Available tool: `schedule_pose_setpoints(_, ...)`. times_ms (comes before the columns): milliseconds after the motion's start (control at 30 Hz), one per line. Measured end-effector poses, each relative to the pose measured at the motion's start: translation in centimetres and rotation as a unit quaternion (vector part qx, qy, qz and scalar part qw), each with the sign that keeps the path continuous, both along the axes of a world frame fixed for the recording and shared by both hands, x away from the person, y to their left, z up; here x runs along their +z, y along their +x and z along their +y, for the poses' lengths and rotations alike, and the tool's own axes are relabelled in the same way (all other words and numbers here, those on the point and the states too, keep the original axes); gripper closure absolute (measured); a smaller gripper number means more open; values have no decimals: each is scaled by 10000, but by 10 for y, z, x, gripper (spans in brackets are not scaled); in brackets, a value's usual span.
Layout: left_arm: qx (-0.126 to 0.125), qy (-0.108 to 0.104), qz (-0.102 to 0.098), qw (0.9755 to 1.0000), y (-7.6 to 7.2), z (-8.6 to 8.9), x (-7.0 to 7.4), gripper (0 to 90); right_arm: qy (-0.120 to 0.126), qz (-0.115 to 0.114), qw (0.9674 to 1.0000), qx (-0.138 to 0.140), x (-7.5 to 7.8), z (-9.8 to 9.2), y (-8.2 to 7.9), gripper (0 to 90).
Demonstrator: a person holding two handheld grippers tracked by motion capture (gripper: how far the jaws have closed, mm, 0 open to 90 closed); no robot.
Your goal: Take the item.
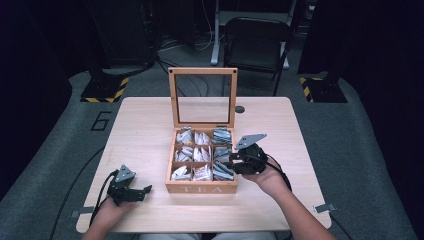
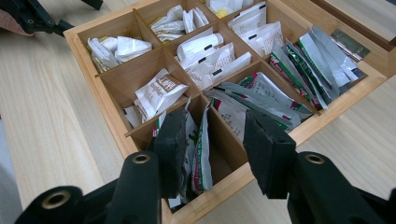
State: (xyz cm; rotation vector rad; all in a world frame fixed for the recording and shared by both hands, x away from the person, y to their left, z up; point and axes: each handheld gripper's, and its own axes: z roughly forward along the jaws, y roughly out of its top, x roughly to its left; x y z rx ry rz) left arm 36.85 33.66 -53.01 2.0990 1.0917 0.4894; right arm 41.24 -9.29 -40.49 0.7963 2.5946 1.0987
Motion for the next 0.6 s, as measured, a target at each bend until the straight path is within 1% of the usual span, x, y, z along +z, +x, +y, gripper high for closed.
schedule_pose_setpoints(167, 0, 0, 1, 10000, 0, 0, 0, 127, -4, 7, 10000, -8, -2, 3, 2, 601)
schedule_pose_setpoints(267, 1, 11, -7, 10000, 0, 0, 0, 127, -54, 14, 10000, 0, -4, 4, 3, 608)
schedule_pose_setpoints(333, 0, 0, 0, 10000, 0, 0, 0, 127, -6, 36, 10000, -33, -7, 4, 4, 614)
schedule_pose_setpoints(400, 0, 1, 0, 10000, 0, 0, 0, 127, -52, 52, 10000, -30, -9, 4, 5, 620)
schedule_pose_setpoints(600, 1, 0, -1, 10000, 0, 0, 0, 127, -62, 55, 9999, -56, -15, 3, 5, 643)
